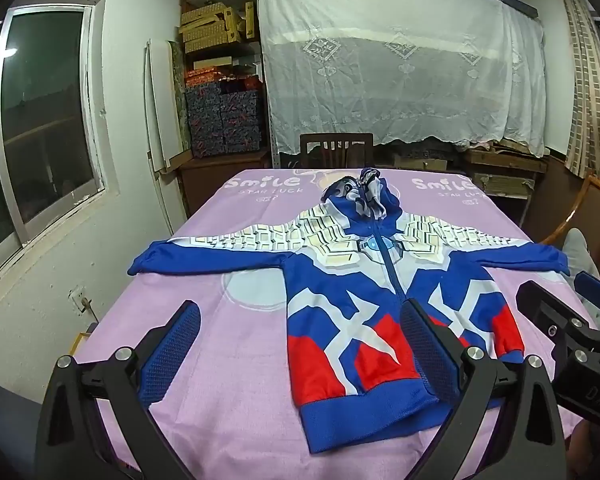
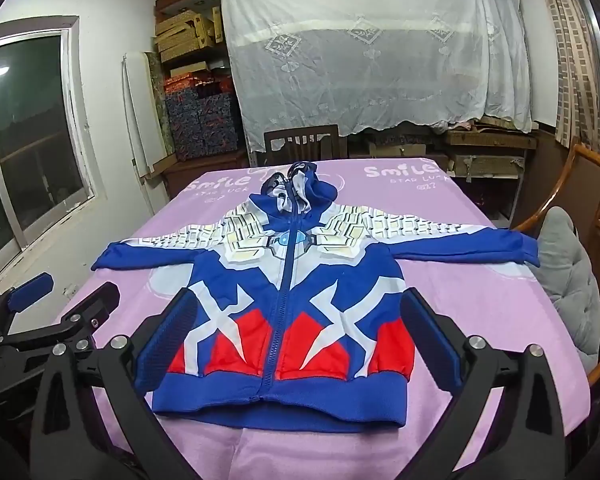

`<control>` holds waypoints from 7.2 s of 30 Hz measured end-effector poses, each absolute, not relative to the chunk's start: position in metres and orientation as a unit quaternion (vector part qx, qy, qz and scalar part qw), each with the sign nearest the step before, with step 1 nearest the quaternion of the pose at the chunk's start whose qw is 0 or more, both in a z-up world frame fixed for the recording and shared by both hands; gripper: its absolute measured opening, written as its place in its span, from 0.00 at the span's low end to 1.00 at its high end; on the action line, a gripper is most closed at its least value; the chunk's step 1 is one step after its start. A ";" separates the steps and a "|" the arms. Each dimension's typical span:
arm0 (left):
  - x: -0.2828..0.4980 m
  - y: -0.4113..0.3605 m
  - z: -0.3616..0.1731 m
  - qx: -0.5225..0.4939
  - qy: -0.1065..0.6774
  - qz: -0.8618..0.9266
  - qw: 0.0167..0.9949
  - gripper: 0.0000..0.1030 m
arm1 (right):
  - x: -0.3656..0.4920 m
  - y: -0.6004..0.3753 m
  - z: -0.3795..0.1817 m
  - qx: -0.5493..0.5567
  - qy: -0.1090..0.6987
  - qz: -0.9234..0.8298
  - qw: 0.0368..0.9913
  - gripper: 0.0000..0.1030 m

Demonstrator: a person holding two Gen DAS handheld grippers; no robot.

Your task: Fold large clothes

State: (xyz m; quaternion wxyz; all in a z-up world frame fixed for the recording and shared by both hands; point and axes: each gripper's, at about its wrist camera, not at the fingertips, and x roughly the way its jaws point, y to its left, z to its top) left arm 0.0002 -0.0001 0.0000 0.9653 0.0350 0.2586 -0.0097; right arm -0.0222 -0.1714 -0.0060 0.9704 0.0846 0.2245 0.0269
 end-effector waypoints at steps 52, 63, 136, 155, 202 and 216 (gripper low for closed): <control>0.008 0.001 -0.011 0.037 0.253 -0.009 0.967 0.97 | -0.015 -0.166 -0.014 0.090 0.239 0.033 0.966 0.96; 0.007 -0.002 -0.013 0.043 0.239 -0.009 0.970 0.97 | -0.014 -0.166 -0.017 0.089 0.241 0.034 0.966 0.96; 0.300 0.073 -0.113 0.040 0.446 0.056 0.892 0.97 | 0.194 -0.454 -0.089 0.395 0.262 -0.137 0.870 0.07; 0.297 0.089 -0.105 -0.007 0.444 0.012 0.896 0.97 | 0.269 -0.164 -0.101 0.104 0.447 0.102 0.883 0.22; 0.277 -0.059 -0.112 0.029 0.465 -0.119 0.877 0.82 | 0.278 -0.307 -0.134 0.309 0.401 0.110 0.855 0.32; 0.266 0.002 -0.107 -0.044 0.452 -0.076 0.888 0.84 | 0.276 -0.301 -0.130 0.273 0.401 0.085 0.870 0.28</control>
